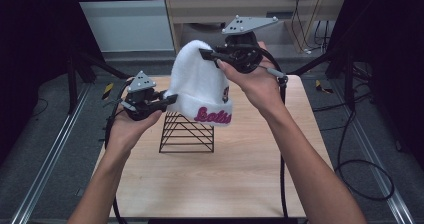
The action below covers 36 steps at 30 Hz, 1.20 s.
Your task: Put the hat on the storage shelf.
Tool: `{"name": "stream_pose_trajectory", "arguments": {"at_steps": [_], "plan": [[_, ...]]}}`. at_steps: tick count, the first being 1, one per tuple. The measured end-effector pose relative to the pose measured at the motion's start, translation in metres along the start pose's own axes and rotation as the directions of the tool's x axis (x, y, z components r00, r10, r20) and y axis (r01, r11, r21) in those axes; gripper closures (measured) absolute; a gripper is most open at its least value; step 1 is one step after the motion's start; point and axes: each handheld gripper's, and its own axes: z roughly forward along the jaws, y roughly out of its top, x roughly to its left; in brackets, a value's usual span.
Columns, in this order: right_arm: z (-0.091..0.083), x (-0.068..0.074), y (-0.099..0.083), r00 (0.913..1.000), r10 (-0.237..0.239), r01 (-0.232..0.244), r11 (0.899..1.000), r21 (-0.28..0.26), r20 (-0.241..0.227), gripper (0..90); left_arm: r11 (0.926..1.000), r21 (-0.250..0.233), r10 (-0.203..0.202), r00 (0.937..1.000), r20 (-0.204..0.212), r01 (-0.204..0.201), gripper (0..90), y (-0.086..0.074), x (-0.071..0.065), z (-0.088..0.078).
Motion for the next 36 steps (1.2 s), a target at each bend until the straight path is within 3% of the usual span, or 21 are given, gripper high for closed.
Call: {"name": "stream_pose_trajectory", "arguments": {"at_steps": [5, 23, 36], "plan": [[0.006, -0.003, -0.007, 0.9999, 0.014, -0.014, 1.0, 0.013, 0.001, 83.4, 1.0, -0.003, -0.002, 0.9995, -0.03, 0.002, 71.5, -0.004, 0.003, -0.001], [0.042, -0.007, -0.022, 0.9999, -0.003, 0.004, 0.997, 0.074, -0.012, 83.2, 0.9992, 0.001, -0.04, 0.9969, -0.068, 0.04, 70.7, -0.024, 0.017, 0.008], [0.052, -0.01, -0.035, 0.9996, -0.002, 0.005, 0.996, 0.092, -0.028, 82.9, 0.998, -0.002, -0.063, 0.9936, -0.094, 0.063, 70.0, -0.041, 0.024, 0.014]]}}
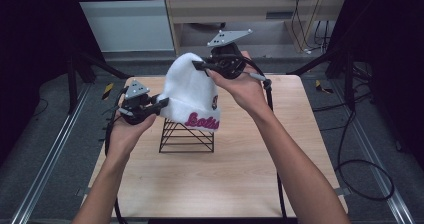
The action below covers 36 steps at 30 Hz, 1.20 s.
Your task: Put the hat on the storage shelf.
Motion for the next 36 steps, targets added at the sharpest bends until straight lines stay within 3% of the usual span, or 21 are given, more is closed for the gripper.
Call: {"name": "stream_pose_trajectory", "arguments": {"at_steps": [10, 23, 36], "plan": [[-0.001, 0.006, -0.01, 0.9998, -0.012, 0.012, 1.0, -0.003, -0.013, 82.8, 0.9993, -0.038, -0.003, 1.0, 0.0, 0.003, 69.8, -0.018, -0.003, -0.006], [0.003, 0.013, -0.017, 0.9993, -0.029, 0.029, 0.999, 0.022, -0.024, 82.7, 0.9993, -0.028, -0.026, 0.9997, 0.002, 0.026, 69.5, -0.035, 0.001, 0.0], [0.003, 0.032, -0.018, 0.9972, -0.06, 0.062, 0.997, 0.048, -0.046, 82.8, 0.9997, -0.014, -0.019, 0.9998, 0.003, 0.019, 71.5, -0.046, -0.001, -0.004]]}}
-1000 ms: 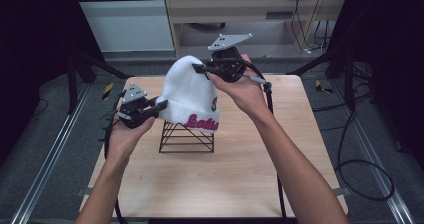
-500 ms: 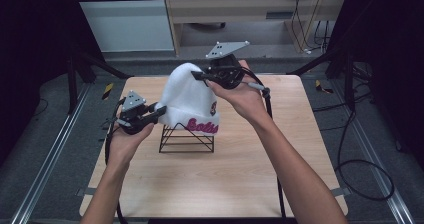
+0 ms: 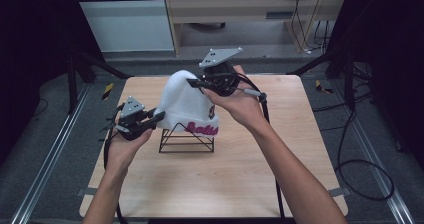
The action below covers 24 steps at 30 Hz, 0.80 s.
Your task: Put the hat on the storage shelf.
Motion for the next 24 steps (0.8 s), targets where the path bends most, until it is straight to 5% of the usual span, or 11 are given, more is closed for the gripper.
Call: {"name": "stream_pose_trajectory", "arguments": {"at_steps": [24], "plan": [[0.014, 0.015, -0.018, 0.999, 0.002, 0.001, 0.997, 0.072, -0.044, 82.6, 0.9988, 0.04, -0.028, 0.9994, 0.021, 0.027, 74.6, -0.031, 0.005, 0.002]]}}
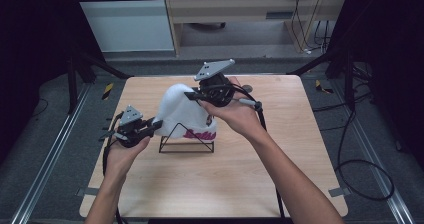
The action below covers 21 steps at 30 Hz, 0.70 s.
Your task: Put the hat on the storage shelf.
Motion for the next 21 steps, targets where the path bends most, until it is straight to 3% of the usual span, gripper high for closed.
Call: {"name": "stream_pose_trajectory", "arguments": {"at_steps": [21], "plan": [[0.014, 0.009, -0.011, 0.9997, 0.013, -0.012, 0.998, 0.054, -0.02, 82.6, 0.9996, 0.024, -0.011, 0.9999, 0.002, 0.011, 73.9, -0.021, 0.004, 0.004]]}}
